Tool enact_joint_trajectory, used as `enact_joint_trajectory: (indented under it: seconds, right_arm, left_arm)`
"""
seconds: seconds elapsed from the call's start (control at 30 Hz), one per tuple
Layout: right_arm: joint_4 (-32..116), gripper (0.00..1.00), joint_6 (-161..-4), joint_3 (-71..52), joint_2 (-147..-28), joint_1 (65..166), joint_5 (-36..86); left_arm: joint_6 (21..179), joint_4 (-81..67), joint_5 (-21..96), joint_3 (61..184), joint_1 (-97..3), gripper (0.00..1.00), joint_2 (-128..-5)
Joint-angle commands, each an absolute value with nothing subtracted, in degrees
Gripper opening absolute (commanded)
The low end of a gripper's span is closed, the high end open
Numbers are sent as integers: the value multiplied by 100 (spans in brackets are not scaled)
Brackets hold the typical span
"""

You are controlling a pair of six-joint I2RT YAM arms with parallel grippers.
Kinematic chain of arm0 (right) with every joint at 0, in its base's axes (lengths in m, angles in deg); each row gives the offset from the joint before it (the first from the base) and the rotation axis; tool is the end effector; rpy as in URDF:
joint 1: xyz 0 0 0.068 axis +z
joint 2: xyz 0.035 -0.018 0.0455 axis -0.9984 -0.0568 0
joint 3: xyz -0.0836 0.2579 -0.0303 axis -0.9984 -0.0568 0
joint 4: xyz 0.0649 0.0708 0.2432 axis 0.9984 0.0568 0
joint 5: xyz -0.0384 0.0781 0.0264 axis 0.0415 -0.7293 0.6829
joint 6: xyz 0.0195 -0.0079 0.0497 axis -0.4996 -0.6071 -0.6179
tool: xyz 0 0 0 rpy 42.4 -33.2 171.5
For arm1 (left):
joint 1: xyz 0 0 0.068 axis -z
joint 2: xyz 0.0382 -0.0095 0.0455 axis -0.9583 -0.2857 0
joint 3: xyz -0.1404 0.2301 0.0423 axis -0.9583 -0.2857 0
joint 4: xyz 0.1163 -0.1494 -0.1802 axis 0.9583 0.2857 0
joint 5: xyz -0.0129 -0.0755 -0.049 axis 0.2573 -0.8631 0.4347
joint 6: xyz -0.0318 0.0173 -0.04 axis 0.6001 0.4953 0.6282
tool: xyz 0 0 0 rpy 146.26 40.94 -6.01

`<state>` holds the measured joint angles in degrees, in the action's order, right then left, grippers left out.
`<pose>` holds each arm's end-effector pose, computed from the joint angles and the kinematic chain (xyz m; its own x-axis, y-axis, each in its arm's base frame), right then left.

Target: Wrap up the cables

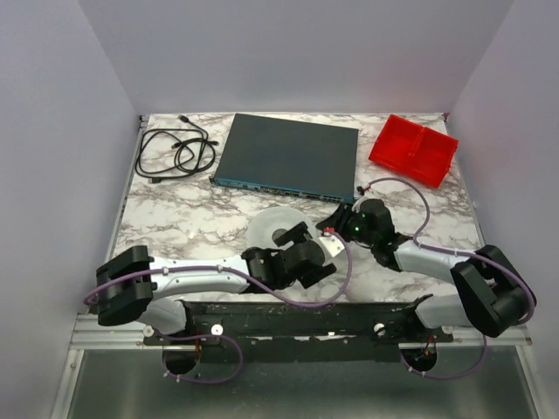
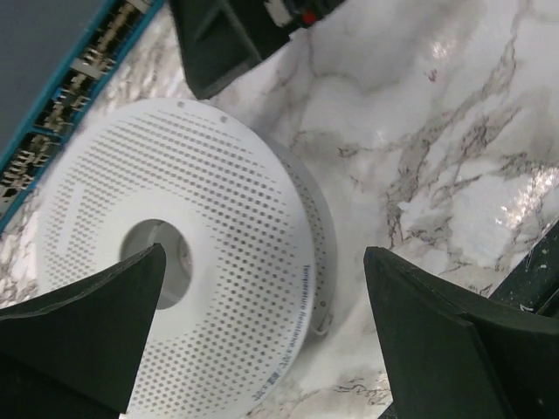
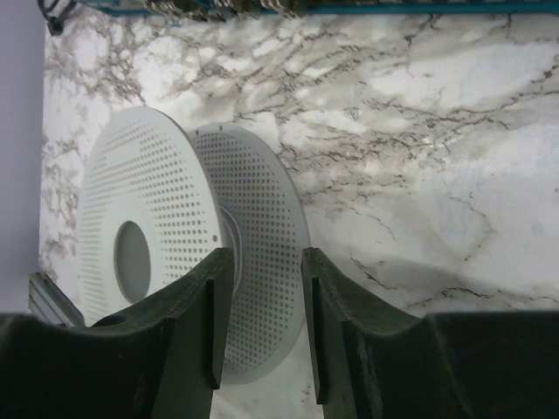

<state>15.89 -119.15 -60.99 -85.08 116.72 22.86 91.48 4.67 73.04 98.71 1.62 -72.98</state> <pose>0.2173 0.1321 0.1550 -0.7281 0.3654 -0.5799 -0.1579 0.7339 0.6607 0.0928 -0.2841 0.2171 -0.2146 0.6331 -0.7438 0.7627 0.5843 0.2773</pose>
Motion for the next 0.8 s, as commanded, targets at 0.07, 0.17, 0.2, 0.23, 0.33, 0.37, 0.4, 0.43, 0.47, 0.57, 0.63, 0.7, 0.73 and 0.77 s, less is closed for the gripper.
enact_joint_trajectory:
  seconds: [0.07, 0.17, 0.2, 0.23, 0.33, 0.37, 0.4, 0.43, 0.47, 0.57, 0.63, 0.7, 0.73, 0.77]
  right_arm:
    - [2489, 49, -11804, -5675, -7778, 11651, 2909]
    - [3019, 54, -11721, -5424, -7463, 11651, 3122]
    - [3173, 56, -11693, -5325, -7353, 11648, 3192]
    - [3301, 66, -11669, -5240, -7271, 11652, 3205]
    - [3632, 100, -11584, -4954, -7055, 11651, 3382]
    - [3737, 100, -11570, -4833, -7004, 11654, 3421]
    - [3868, 100, -11538, -4728, -6962, 11648, 3459]
    - [4066, 100, -11531, -4569, -6943, 11647, 3518]
    - [4220, 100, -11515, -4434, -6938, 11650, 3583]
    - [4774, 100, -11494, -3935, -6975, 11653, 3693]
    - [4986, 100, -11484, -3654, -6986, 11647, 3680]
    - [5139, 100, -11449, -3370, -6951, 11652, 3709]
    - [5201, 100, -11429, -3228, -6935, 11649, 3729]
    - [5234, 100, -11395, -3105, -6921, 11646, 3740]
  left_arm:
    - [9478, 898, 7204, 10515, -353, 99, -6607]
    - [9934, 1190, 6846, 10719, -753, 99, -6288]
    - [10194, 1342, 6721, 10806, -931, 99, -6209]
    - [10432, 1525, 6623, 10893, -1142, 99, -6116]
    - [11058, 1805, 6194, 10918, -1690, 99, -5781]
    - [11187, 1767, 6062, 10852, -1864, 99, -5581]
    - [11288, 1740, 5951, 10813, -1987, 99, -5433]
    - [11362, 1728, 5858, 10798, -2134, 99, -5249]
    - [11406, 1797, 5884, 10842, -2238, 99, -5123]
    - [11549, 2401, 5731, 11194, -2646, 99, -5070]
    - [11776, 2810, 5765, 11429, -2832, 99, -5119]
    - [11924, 3211, 6017, 11649, -2902, 99, -5152]
    - [11987, 3378, 6153, 11744, -2910, 99, -5145]
    - [12002, 3448, 6264, 11772, -2918, 99, -5116]
